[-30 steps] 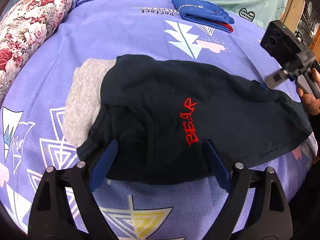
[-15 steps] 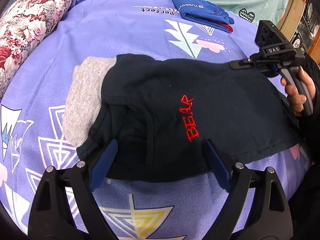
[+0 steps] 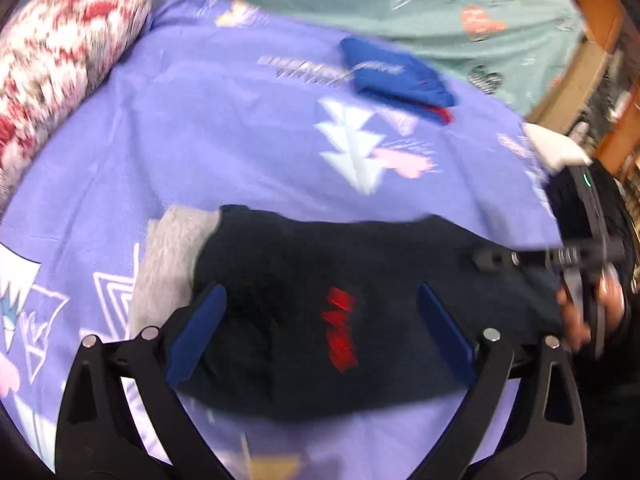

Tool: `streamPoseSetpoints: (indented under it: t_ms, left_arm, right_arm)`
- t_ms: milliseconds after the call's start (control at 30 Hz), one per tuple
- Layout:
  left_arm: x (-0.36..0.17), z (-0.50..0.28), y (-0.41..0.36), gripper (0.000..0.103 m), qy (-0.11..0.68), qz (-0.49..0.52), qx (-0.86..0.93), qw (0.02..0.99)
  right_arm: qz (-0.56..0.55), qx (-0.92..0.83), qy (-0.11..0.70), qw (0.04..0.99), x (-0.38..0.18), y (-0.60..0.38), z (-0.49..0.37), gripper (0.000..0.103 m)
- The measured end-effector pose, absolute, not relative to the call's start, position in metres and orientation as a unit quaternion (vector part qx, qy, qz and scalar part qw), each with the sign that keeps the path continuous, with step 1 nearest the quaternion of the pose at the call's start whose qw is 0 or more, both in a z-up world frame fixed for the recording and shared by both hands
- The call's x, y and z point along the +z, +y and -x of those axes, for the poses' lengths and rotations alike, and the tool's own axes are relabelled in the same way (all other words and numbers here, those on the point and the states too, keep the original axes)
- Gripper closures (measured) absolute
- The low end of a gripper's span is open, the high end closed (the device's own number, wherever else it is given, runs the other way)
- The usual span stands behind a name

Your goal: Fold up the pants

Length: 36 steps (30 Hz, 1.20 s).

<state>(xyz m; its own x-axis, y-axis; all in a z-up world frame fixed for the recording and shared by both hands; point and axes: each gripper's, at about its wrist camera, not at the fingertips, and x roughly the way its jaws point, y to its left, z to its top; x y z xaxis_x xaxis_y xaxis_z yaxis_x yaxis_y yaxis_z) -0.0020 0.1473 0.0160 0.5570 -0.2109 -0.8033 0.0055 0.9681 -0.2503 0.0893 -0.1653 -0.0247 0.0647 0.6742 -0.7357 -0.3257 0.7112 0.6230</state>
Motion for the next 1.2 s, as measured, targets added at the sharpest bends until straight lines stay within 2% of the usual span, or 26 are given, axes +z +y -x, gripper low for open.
streamPoseSetpoints:
  t_ms: [67,100,133,233,300,400,533,600,733,800,867,1167,1200]
  left_arm:
    - [-0.014,-0.020,0.164,0.006,0.498,0.122,-0.026,0.858]
    - [-0.020,-0.023,0.169,0.006,0.494,0.123,-0.022,0.861]
    - [-0.019,-0.021,0.169,0.006,0.490,0.125,-0.022,0.863]
    - [-0.009,-0.011,0.162,0.006,0.477,0.122,-0.017,0.870]
    - [-0.004,-0.001,0.159,0.006,0.461,0.123,-0.016,0.878]
    - [0.001,0.007,0.156,0.006,0.442,0.132,-0.019,0.887]
    - [0.010,0.007,0.126,0.005,0.428,0.131,-0.052,0.892]
    - [0.011,0.006,0.104,0.005,0.427,0.107,-0.071,0.895]
    - [0.003,0.008,0.079,0.005,0.440,0.085,-0.081,0.890]
    - [0.002,0.010,0.075,0.005,0.438,0.076,-0.080,0.892]
    - [-0.002,0.011,0.073,0.005,0.440,0.069,-0.075,0.892]
    - [-0.011,0.008,0.077,0.005,0.450,0.081,-0.078,0.886]
    - [-0.011,0.008,0.078,0.005,0.449,0.083,-0.079,0.886]
  right_arm:
    - [-0.175,0.337,0.582,0.719,-0.044,-0.172,-0.094,0.082]
    - [-0.185,0.333,0.578,0.721,-0.046,-0.178,-0.095,0.085]
    - [-0.194,0.326,0.575,0.725,-0.043,-0.185,-0.094,0.083]
    - [-0.209,0.323,0.491,0.782,0.004,-0.234,-0.061,0.074]
    - [-0.201,0.283,0.449,0.823,0.027,-0.274,-0.035,0.057]
    - [-0.193,0.132,0.404,0.884,0.045,-0.373,0.017,0.053]
    - [-0.195,-0.017,0.419,0.886,0.034,-0.474,0.055,0.052]
    - [-0.195,-0.030,0.457,0.867,0.020,-0.501,0.061,0.052]
    - [-0.203,-0.017,0.495,0.844,-0.001,-0.495,0.073,0.050]
    - [-0.208,-0.007,0.496,0.843,-0.002,-0.492,0.082,0.042]
    - [-0.208,-0.002,0.500,0.840,-0.007,-0.493,0.089,0.040]
    - [-0.207,-0.009,0.514,0.833,-0.017,-0.479,0.094,0.036]
    - [-0.194,0.000,0.511,0.837,-0.016,-0.473,0.092,0.041]
